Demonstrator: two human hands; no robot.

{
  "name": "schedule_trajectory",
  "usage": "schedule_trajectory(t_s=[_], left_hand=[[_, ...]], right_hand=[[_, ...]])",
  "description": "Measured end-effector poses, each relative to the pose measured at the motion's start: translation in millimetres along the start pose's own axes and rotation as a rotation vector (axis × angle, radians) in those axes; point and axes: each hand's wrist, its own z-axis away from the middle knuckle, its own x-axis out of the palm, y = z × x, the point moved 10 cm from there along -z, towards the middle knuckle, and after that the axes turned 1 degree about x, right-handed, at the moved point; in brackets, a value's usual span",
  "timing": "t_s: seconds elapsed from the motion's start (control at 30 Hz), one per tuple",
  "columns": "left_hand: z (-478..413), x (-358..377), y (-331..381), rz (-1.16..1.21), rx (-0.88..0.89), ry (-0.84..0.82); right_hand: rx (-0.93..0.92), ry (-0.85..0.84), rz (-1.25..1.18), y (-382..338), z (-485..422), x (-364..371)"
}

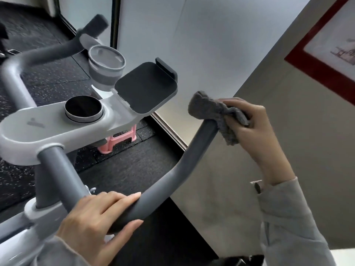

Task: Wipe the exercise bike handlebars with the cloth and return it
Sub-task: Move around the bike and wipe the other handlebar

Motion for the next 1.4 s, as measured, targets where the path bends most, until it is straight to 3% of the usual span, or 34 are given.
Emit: schedule_trajectory(t_s=[0.1,0.47,0.73,0.8,1.13,1.4], left_hand=[[0,0,0,0.014,-0.003,-0.013],[-1,4,-3,0.029,-0.053,-0.085],[1,5,-5,0.012,-0.082,-0.101],[2,5,-7,0.009,-0.089,-0.097],[2,4,-2,-0.016,-0.047,-0.027],[4,4,-2,-0.061,-0.018,-0.012]], right_hand=[[0.118,-0.064,-0.16,20,-5,3],[0.117,0.243,-0.324,42,39,7],[0.106,-0.062,-0.425,37,10,17],[0.129,-0.068,-0.436,44,11,17],[0.304,0.412,-0.73,75,67,45],[0.394,0.581,-0.624,71,108,63]])
